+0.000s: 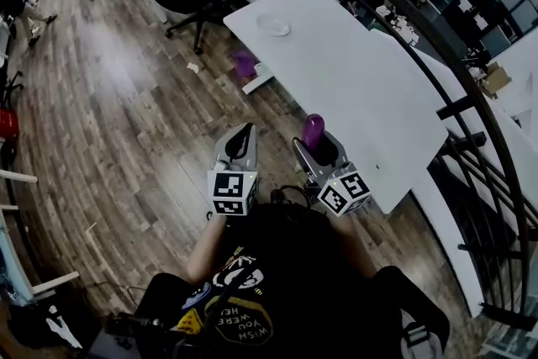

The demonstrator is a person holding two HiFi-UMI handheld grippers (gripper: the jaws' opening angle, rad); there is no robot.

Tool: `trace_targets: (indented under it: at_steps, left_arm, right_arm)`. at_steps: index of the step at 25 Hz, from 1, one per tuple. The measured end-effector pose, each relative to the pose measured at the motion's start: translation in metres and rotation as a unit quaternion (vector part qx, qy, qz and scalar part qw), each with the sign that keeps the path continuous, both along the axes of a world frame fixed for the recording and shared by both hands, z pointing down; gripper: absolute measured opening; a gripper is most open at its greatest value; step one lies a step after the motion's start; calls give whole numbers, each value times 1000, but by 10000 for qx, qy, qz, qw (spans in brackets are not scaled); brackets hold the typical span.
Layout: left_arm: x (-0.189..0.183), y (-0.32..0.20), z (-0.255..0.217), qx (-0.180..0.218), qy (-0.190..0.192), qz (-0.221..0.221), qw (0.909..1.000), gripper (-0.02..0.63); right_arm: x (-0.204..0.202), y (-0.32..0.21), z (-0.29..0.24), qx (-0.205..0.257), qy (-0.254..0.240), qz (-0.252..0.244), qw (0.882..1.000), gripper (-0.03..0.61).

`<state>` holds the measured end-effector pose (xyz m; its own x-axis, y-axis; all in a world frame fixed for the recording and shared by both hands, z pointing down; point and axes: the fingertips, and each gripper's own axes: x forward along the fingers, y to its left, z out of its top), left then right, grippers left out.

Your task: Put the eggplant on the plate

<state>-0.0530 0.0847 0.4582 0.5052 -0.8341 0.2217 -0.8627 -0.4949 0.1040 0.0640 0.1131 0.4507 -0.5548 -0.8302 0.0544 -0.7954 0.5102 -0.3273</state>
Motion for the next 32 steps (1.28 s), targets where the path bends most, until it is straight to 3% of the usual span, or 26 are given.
trace_targets:
  at_steps: [10, 17, 23, 28, 32]
  left_arm:
    - [-14, -6, 16, -269, 94, 382, 9989, 6]
    - [-19, -42, 27, -257, 80, 319, 9991, 6]
    - [-6, -114, 41, -338, 105, 194, 9992, 6]
    - [15, -224, 56, -886, 653, 185, 9938, 5]
    - [34, -279, 69, -995, 438, 96, 9940, 5]
  right_arm:
    - [-18, -5, 12, -249, 159, 196, 9994, 239]
    - [-18, -51, 14, -155, 220, 176, 9995, 238]
    - [-1, -125, 31, -178, 108, 32, 9998, 236]
    - [19, -239, 52, -292, -25, -281, 9992, 235]
    - [35, -299, 71, -466, 208, -600, 9969, 235]
